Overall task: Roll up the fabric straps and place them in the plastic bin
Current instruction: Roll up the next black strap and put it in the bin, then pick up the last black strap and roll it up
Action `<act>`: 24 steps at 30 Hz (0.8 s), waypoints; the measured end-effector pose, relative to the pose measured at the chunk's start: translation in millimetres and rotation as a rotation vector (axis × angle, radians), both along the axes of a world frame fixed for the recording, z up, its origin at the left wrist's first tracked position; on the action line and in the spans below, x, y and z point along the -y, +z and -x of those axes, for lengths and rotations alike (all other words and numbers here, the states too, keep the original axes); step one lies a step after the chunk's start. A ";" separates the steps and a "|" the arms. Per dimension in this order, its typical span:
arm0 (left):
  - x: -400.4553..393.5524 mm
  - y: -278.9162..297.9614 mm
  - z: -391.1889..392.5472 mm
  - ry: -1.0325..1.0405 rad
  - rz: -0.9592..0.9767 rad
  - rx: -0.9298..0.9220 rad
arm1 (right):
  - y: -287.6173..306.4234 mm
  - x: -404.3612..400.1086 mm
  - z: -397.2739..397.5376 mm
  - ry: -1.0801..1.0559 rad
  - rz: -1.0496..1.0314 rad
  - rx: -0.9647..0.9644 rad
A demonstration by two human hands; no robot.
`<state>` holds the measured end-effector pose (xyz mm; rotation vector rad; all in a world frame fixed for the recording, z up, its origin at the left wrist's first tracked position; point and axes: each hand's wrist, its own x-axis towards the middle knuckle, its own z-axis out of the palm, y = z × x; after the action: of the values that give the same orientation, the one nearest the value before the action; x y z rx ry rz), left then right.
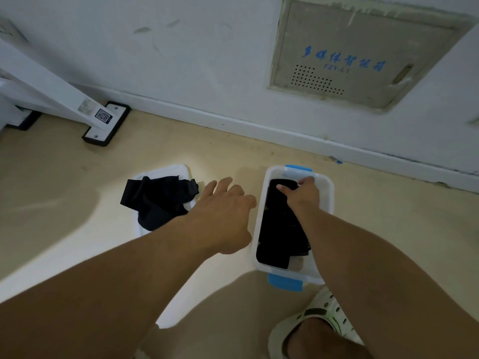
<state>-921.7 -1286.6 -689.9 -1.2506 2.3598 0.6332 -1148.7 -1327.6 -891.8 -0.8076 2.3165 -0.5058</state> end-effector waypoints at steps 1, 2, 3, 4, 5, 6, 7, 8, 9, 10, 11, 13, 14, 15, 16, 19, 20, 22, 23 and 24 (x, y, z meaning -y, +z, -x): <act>-0.2 -0.2 0.9 -0.004 0.000 -0.003 | -0.5 0.1 0.2 0.072 -0.036 -0.138; -0.8 -0.1 1.9 -0.010 0.000 -0.003 | -1.1 0.7 0.8 0.120 -0.075 -0.215; -1.5 0.3 2.6 -0.018 0.002 -0.003 | -1.2 1.7 1.9 0.149 -0.112 -0.217; -2.2 0.5 3.1 -0.026 0.005 -0.002 | -0.5 2.0 3.9 0.172 -0.139 -0.167; -2.4 0.8 2.6 -0.032 0.008 -0.001 | -0.7 2.2 6.4 0.206 -0.156 -0.111; -2.2 1.2 1.3 -0.034 0.010 0.000 | 0.2 1.3 8.6 0.230 -0.158 -0.067; -1.6 1.8 -0.6 -0.033 0.009 -0.001 | 2.0 -1.1 11.0 0.238 -0.142 -0.050; -0.8 2.7 -3.2 -0.029 0.008 -0.002 | 4.8 -5.3 13.6 0.226 -0.111 -0.040; 0.0 3.8 -6.3 -0.024 0.006 -0.002 | 8.4 -10.8 15.7 0.196 -0.070 -0.040; 1.0 4.9 -9.5 -0.019 0.007 -0.004 | 11.9 -15.9 18.1 0.160 -0.030 -0.054; 1.6 6.4 -12.6 -0.011 0.009 -0.007 | 17.2 -20.1 20.6 0.126 0.002 -0.075; 2.1 10.1 -18.6 0.011 0.009 -0.013 | 31.6 -21.7 24.4 0.103 0.048 -0.154; 2.2 12.1 -21.8 0.022 0.005 -0.012 | 41.5 -18.8 23.6 0.109 0.075 -0.199; 2.1 14.1 -25.5 0.031 0.000 -0.013 | 51.1 -13.8 21.5 0.120 0.111 -0.231; 1.6 16.0 -29.8 0.043 0.001 -0.020 | 60.4 -7.2 17.0 0.140 0.158 -0.245; -0.6 22.2 -46.8 0.098 0.025 -0.048 | 86.2 13.9 -10.7 0.257 0.300 -0.230; -0.8 23.9 -54.7 0.124 0.038 -0.050 | 94.0 19.8 -25.0 0.307 0.327 -0.224; -0.2 26.0 -75.7 0.176 0.060 -0.039 | 104.5 28.9 -60.8 0.419 0.351 -0.202; 0.2 26.9 -88.9 0.200 0.070 -0.024 | 105.1 32.0 -81.8 0.486 0.343 -0.176; 0.7 27.3 -103.0 0.229 0.075 -0.003 | 104.1 33.3 -104.1 0.555 0.316 -0.131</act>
<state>-818.7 -1287.3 -662.6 -1.5685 2.2801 0.6200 -1044.6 -1360.8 -787.7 -1.6125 2.0176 -0.5805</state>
